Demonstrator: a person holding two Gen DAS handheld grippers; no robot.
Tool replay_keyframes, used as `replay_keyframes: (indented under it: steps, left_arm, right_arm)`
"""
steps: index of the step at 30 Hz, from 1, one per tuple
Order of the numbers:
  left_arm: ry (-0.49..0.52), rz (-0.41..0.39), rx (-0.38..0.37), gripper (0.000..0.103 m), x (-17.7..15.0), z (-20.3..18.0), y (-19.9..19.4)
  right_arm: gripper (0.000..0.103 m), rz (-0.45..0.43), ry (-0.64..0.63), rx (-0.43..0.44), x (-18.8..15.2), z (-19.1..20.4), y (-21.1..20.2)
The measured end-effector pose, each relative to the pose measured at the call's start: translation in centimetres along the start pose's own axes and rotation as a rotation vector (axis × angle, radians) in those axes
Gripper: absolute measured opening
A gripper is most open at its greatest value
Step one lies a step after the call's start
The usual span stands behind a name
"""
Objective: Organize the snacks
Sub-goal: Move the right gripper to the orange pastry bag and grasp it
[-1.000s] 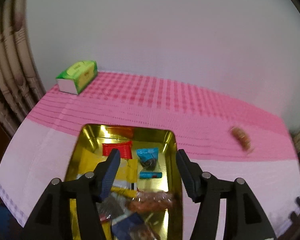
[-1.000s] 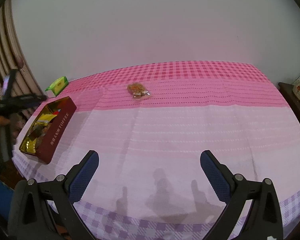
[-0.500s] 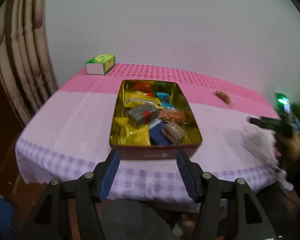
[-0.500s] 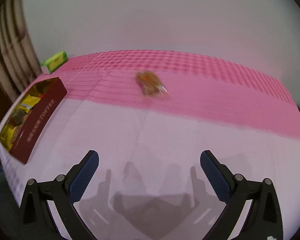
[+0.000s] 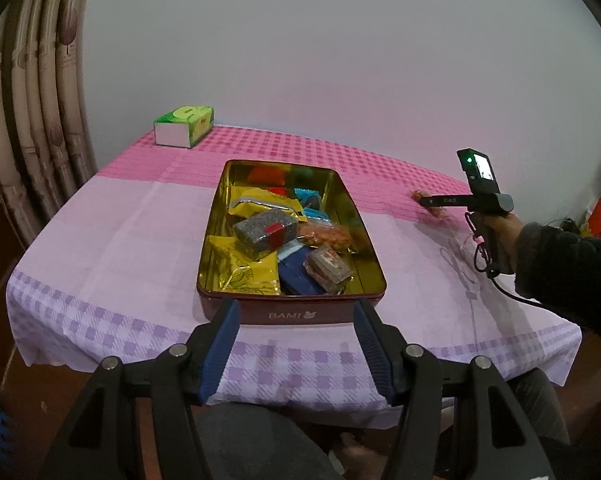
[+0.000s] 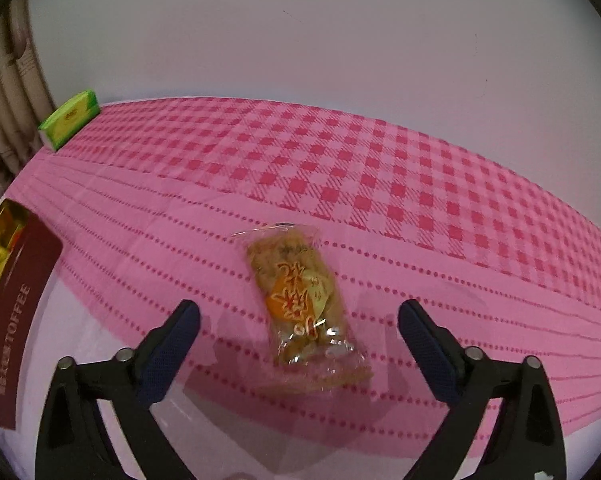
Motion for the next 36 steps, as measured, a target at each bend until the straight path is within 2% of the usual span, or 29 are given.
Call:
replay_keyframes:
  steps: [1, 3, 5, 10, 18, 21, 23, 32, 36]
  left_arm:
    - [-0.002, -0.001, -0.001, 0.060, 0.0, 0.0, 0.0]
    - [-0.004, -0.002, 0.000, 0.060, 0.0, 0.1, 0.0]
    - [-0.008, -0.002, 0.002, 0.060, 0.0, 0.1, 0.0]
    - [0.001, -0.008, 0.020, 0.060, 0.1, 0.0, 0.0]
    - [0.019, -0.034, 0.069, 0.060, 0.2, -0.1, -0.7]
    - [0.026, -0.052, 0.114, 0.060, 0.4, 0.4, -1.3]
    - [0.030, -0.069, 0.173, 0.060, 0.6, 1.3, -2.0]
    - [-0.125, -0.044, 0.264, 0.060, 0.3, 5.8, -3.1]
    - [-0.145, -0.024, 0.294, 0.060, 0.1, 6.7, -3.2]
  right_arm:
    - [0.081, 0.011, 0.004, 0.006, -0.3, 0.0, 0.4]
    - [0.052, 0.013, -0.002, -0.008, -0.4, -0.1, 0.9]
    - [0.037, 0.006, 0.036, -0.003, -0.2, -0.5, 0.7]
    - [0.036, -0.006, -0.013, -0.067, -0.6, -0.1, -0.7]
    - [0.036, -0.061, 0.038, -0.135, -1.5, 0.3, -5.7]
    - [0.036, -0.090, 0.027, -0.142, -1.6, 1.6, -8.3]
    - [0.036, -0.108, 0.012, -0.141, -1.5, 2.6, -10.0]
    - [0.036, -0.204, -0.046, -0.179, -0.1, 7.6, -18.6]
    - [0.036, -0.233, -0.076, -0.205, 0.1, 10.2, -21.2]
Point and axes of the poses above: each gripper's, at about its wrist camera, not at the fingertips, and y roughly the way its jaws point, z to its left, x to its top, the point moved 8 cm from there along y, roughly the way its jaws point, and after that the axes turned 3 degrees about y, right-handed, at the moved point
